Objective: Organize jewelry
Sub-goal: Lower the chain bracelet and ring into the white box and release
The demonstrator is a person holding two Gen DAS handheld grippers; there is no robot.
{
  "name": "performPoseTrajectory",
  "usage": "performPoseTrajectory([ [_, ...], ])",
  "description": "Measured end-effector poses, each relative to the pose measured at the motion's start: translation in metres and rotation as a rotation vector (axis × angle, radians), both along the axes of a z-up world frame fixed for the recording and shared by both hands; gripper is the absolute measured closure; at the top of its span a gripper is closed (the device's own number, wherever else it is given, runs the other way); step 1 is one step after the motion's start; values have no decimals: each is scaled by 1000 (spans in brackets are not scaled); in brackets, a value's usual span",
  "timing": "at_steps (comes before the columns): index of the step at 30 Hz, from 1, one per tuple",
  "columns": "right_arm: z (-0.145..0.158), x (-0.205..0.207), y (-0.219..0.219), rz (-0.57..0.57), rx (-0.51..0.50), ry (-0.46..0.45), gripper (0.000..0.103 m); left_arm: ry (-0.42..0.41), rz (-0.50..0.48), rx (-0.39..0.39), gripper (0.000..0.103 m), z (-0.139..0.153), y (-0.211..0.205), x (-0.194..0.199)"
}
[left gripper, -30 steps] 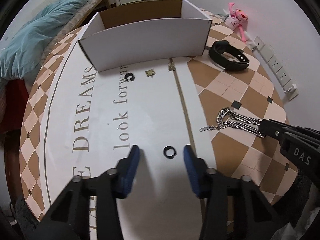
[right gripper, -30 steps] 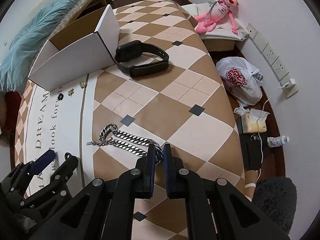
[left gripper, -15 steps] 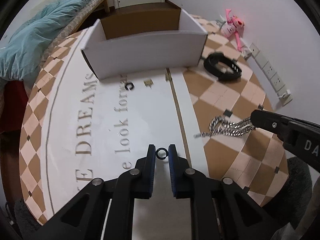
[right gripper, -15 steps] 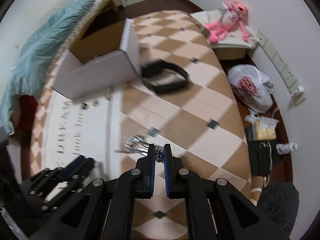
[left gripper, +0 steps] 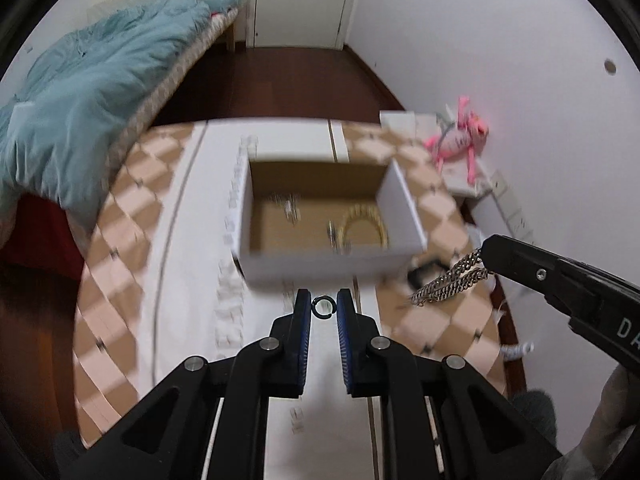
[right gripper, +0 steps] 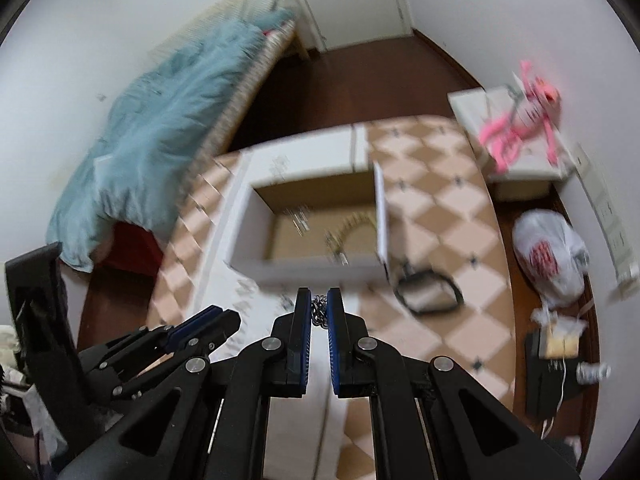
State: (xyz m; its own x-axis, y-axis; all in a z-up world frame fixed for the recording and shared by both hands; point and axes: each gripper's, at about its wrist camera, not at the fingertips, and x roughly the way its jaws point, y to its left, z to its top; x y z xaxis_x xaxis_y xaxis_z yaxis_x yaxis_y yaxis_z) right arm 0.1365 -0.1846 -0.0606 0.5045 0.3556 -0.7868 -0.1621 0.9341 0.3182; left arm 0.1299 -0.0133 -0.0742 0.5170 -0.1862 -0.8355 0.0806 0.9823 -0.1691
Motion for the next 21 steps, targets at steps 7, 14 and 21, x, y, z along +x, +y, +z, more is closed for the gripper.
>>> performPoseTrajectory([
  [7, 18, 69, 22, 62, -18, -8, 95, 20, 7, -26, 93, 14, 23, 62],
  [14, -13, 135, 38, 92, -39, 97, 95, 116, 24, -32, 92, -9, 34, 104],
  [21, -45, 168, 40, 110, -55, 190, 91, 153, 100, 32, 26, -21, 43, 120],
])
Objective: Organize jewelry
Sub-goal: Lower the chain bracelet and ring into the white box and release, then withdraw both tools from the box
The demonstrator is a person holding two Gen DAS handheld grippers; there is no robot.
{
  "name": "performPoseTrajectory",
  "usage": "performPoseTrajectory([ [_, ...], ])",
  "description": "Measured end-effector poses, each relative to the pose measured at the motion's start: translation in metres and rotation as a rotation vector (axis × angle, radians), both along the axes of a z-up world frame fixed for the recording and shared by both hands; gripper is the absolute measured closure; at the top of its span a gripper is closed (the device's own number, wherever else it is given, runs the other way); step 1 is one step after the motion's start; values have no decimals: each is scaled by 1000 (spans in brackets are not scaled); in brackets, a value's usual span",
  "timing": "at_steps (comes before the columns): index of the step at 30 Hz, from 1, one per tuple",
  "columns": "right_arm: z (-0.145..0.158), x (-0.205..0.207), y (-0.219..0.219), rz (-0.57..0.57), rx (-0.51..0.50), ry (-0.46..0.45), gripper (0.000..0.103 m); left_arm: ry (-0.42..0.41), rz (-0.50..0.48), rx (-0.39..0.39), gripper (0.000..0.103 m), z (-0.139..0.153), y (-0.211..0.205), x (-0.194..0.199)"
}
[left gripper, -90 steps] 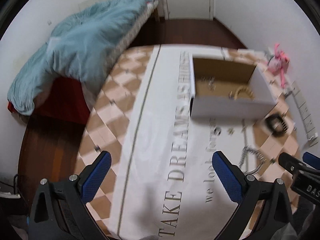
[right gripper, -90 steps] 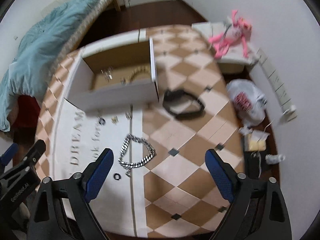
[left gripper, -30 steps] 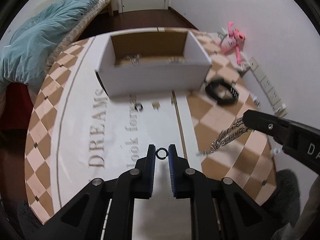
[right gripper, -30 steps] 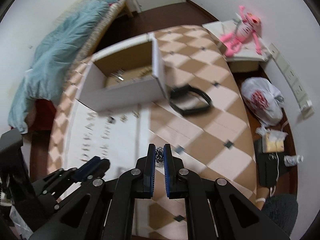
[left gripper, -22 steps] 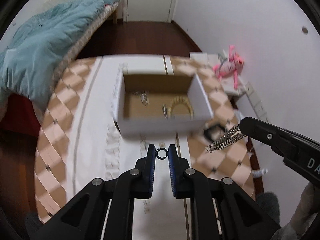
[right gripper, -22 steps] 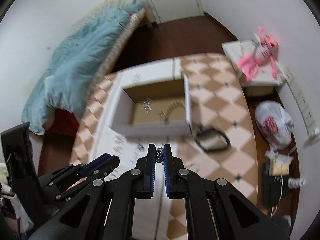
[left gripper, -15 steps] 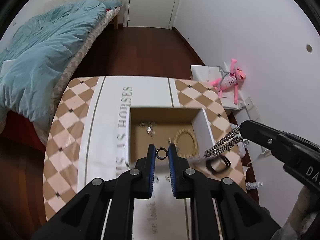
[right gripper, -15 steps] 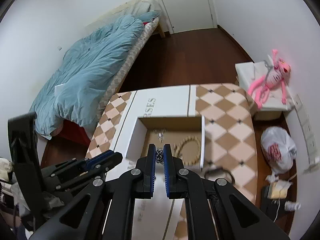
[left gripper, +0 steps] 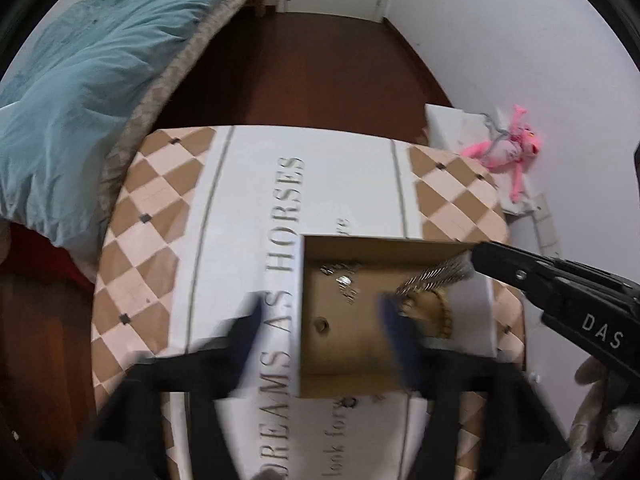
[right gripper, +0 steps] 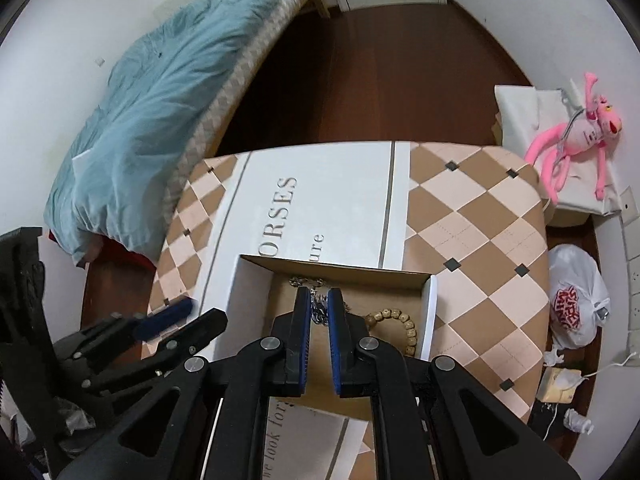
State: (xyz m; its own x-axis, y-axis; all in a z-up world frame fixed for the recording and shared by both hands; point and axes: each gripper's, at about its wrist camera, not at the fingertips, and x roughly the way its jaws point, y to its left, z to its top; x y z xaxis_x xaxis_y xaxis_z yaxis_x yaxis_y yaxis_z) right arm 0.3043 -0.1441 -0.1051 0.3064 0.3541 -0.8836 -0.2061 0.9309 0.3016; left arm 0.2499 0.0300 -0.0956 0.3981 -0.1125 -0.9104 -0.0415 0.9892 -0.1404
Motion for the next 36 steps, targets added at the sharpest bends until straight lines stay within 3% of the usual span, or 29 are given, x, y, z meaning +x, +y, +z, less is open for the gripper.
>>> performPoseTrajectory([
  [1, -1, 0, -2, -6, -13, -5, 78, -13, 11, 13, 24, 0, 2, -1],
  [2, -1, -1, -4, -10, -17, -9, 58, -15, 17, 29, 24, 0, 4, -2],
  [3, -1, -2, -7, -17, -27, -18, 50, -11, 21, 39, 23, -2, 6, -1],
  [4, -1, -4, -9, -24, -49, -27, 42, -5, 25, 50, 14, -3, 7, -1],
  [6, -3, -10, -13, -34, -88, -35, 42, -12, 35, 76, 3, -7, 10, -5],
  [7, -6, -14, -13, -37, -132, -44, 39, -18, 37, 90, 3, -7, 10, -7],
  [10, -16, -29, -14, -51, -221, -55, 12, -40, 37, 132, 3, -12, 8, -15],
  [11, -21, -34, -14, -55, -242, -48, 9, -44, 37, 143, 3, -14, 7, -17],
  [16, -44, -56, -13, -71, -313, -35, 7, -52, 26, 180, 3, -23, 1, -29],
  [21, -48, -66, -18, -103, -298, -31, 7, -60, 39, 177, 2, -22, 3, -37],
  [36, 11, -120, -25, -199, -314, -193, 7, -189, 75, 212, 2, 26, 1, -87],
])
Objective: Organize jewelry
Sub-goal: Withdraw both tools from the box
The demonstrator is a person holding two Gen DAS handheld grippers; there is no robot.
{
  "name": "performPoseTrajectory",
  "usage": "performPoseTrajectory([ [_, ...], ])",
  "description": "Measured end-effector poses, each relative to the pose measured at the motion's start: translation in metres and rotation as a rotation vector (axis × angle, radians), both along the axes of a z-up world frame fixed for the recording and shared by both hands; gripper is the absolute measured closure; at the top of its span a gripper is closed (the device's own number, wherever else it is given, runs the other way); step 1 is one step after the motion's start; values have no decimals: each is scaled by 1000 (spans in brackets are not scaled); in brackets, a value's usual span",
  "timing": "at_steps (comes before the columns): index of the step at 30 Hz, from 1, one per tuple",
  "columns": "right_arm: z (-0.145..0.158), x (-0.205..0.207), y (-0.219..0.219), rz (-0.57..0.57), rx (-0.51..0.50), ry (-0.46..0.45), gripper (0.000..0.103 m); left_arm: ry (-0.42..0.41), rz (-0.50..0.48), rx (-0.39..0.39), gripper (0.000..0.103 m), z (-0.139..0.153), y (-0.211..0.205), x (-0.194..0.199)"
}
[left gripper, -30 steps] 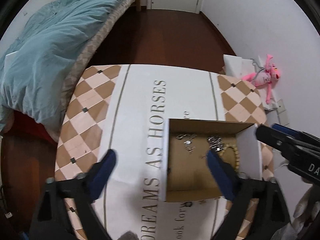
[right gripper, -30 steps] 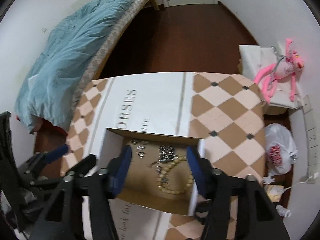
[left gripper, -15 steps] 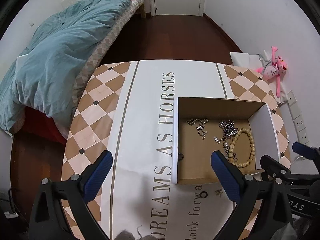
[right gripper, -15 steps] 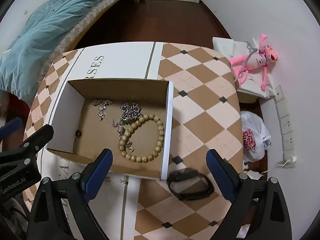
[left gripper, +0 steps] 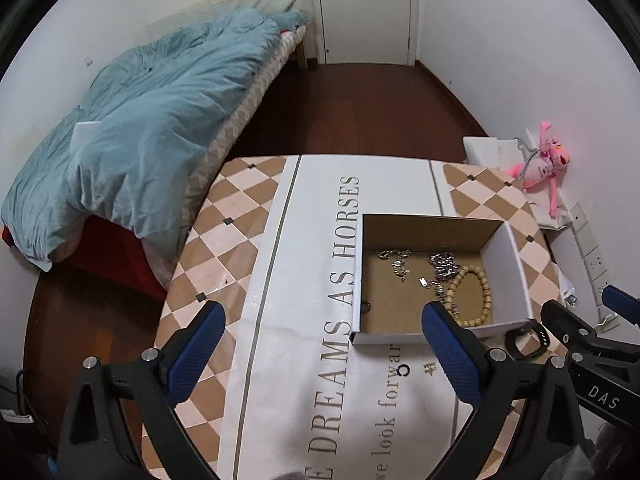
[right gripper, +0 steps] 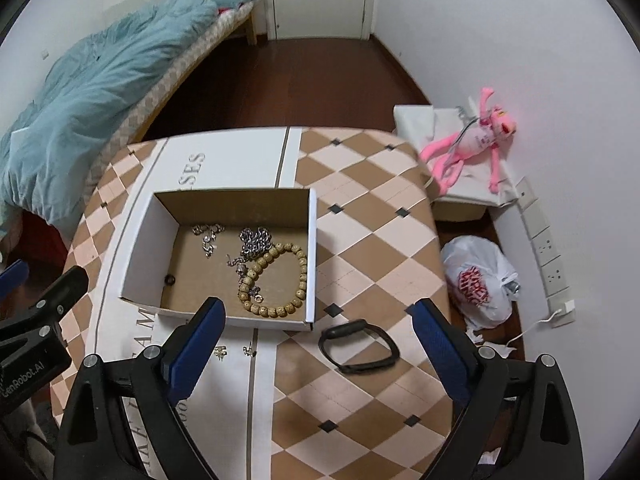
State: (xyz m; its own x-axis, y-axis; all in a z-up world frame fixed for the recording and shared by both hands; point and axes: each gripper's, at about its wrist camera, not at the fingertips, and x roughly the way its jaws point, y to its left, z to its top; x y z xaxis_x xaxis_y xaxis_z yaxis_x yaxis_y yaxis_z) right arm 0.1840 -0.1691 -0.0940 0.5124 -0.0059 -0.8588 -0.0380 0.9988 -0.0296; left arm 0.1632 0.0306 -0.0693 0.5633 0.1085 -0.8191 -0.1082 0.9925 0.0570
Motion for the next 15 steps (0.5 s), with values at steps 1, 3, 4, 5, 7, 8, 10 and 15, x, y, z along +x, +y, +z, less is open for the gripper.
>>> performPoseTrajectory([
  [1, 5, -6, 0, -2, 0, -13, 7, -6, -4, -1, 2, 3, -1, -3],
  [3, 14, -14, 0, -3, -1, -31, 7, -27, -17, -3, 2, 12, -4, -13],
  [4, 20, -21, -1, -7, 3, -44, 7, -34, -23, -2, 2, 16, -5, -17],
  [5, 24, -25, -2, -8, 7, -51, 7, -40, -28, -3, 2, 19, -7, -21],
  [7, 34, -35, -3, -13, 15, -74, 7, -58, -37, -11, 2, 28, -10, -30],
  [8, 40, -41, -4, -17, 13, -90, 7, -65, -40, -14, 2, 32, -11, -35],
  [10, 51, -51, -5, -23, 14, -119, 7, -74, -46, -22, 2, 38, -13, -43],
  [15, 70, -71, -7, -22, 34, -160, 7, -99, -41, -31, 2, 54, -15, -59],
])
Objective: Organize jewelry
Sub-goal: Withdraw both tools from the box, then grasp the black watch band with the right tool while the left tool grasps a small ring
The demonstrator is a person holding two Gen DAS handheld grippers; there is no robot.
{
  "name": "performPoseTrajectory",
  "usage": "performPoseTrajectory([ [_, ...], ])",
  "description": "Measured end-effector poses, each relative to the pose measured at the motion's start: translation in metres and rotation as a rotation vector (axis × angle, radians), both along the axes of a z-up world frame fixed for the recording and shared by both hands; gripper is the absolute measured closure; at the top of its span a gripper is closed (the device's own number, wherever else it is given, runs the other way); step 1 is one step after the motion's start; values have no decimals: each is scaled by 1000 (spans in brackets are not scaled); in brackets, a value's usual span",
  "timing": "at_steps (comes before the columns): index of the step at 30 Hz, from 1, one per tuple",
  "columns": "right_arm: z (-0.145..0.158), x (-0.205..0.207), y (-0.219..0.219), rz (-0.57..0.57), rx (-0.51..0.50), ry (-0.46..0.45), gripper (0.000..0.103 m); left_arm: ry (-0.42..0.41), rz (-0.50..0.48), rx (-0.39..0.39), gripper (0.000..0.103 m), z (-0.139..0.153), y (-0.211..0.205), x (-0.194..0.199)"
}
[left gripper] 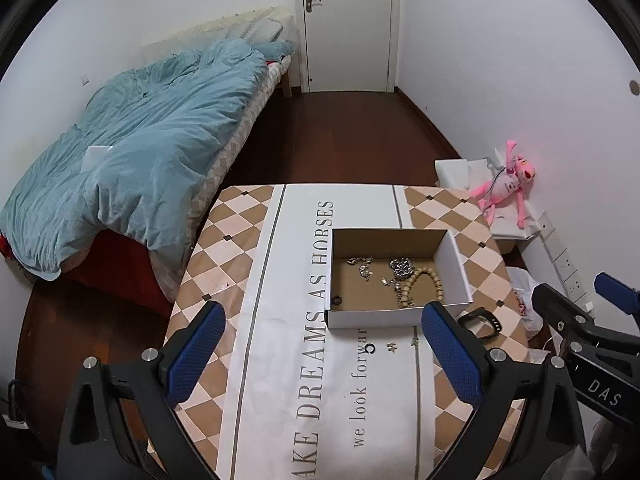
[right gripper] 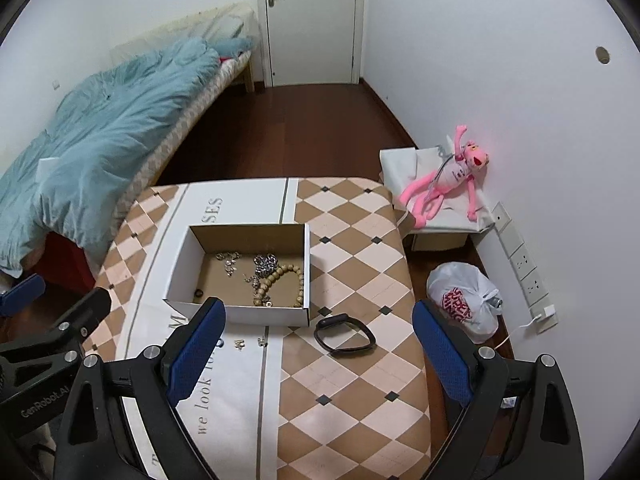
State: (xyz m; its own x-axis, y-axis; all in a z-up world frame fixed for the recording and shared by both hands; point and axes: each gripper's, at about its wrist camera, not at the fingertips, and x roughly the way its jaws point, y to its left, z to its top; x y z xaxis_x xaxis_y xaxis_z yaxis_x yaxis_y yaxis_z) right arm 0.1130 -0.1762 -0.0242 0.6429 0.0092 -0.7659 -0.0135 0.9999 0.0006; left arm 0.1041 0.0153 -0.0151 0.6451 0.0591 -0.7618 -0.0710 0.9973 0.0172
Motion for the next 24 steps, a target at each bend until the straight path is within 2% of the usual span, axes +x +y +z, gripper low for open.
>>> performPoseTrajectory([
  [5, 6, -14, -3, 5, 21, -8, 7, -38, 23, 40, 2, 8, -4, -12],
  [9, -11, -15, -16, -20, 35, 29, 7, -28, 51, 79, 2, -7, -6, -13],
  [12, -38, -12, -36, -66, 62, 85, 7, -2, 73, 78, 2, -28, -5, -13],
  [18, -111, 7, -81, -186, 162, 209, 8, 104, 102, 93, 2, -89, -6, -4],
  [20, -133, 18, -90, -219, 186, 238, 19, 138, 109, 98, 2, -108, -5, 0],
  [24, -166, 43, -100, -254, 183, 268, 21, 195, 110, 106, 2, -137, -2, 10],
])
